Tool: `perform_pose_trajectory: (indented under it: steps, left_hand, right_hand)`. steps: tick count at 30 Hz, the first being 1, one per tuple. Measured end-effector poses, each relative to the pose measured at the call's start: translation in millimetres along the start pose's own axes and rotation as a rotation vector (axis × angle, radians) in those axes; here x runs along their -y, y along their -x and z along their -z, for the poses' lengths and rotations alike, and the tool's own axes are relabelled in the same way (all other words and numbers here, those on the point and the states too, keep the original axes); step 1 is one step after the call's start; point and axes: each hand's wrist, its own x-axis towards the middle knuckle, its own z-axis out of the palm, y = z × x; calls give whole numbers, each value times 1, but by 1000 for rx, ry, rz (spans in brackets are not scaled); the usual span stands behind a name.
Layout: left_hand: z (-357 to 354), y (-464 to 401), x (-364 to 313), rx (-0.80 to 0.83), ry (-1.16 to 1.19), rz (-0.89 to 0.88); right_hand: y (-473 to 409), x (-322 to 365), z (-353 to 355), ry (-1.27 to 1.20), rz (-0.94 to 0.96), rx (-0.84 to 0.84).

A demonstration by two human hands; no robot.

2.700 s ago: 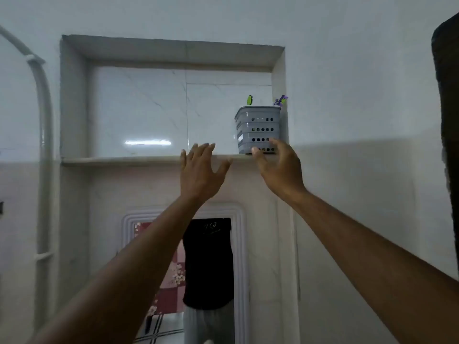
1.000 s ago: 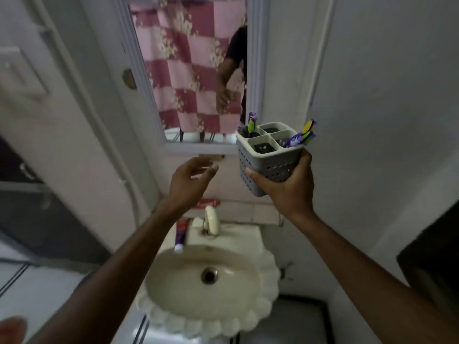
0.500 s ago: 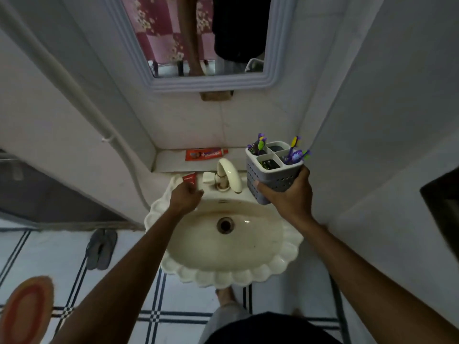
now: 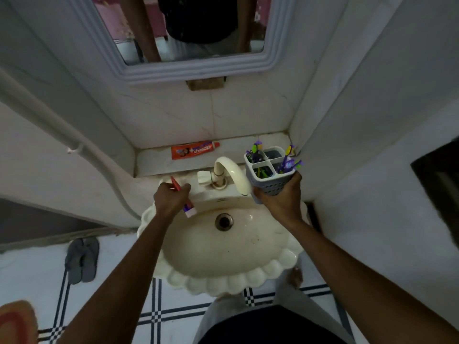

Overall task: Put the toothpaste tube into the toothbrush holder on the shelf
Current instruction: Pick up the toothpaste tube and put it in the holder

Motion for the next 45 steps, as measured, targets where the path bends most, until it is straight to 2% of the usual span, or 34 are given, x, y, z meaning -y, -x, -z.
perform_pose_trajectory:
  steps: [4, 9, 13, 16, 19, 24, 33, 36, 39, 42, 45]
  left_hand:
    - [17, 29, -15, 8, 327, -9]
    - [33, 92, -89, -70, 524, -305]
    - [20, 127, -154, -121, 475, -555]
    - [-5, 140, -185, -125, 298, -752]
    - [-35, 142, -204, -160, 129, -853]
    - [-70, 132, -213, -97, -30, -854]
    - [-76, 109, -205, -83, -233, -854]
    - [-77, 104, -198, -41, -172, -817]
    - [-69, 91, -190, -139, -69, -844]
    - [-49, 59, -170, -174, 27, -729]
    - [-30, 25, -138, -217, -32, -632]
  right_hand:
    - [-7, -9, -6, 24, 13, 34]
    - [-6, -12, -6, -18, -7, 85]
    - [-2, -18, 6, -25, -2, 133]
    - [1, -19, 21, -20, 39, 211]
    - [-1, -15, 27, -15, 65, 243]
    - [-3, -11, 30, -23, 35, 249]
    - [-7, -9, 31, -1, 10, 243]
    - [-6, -9, 29, 9, 21, 220]
    - [-7, -8, 26, -12, 10, 181]
    - [-7, -7, 19, -17, 8, 138]
    - [-2, -6, 16, 15, 8, 111]
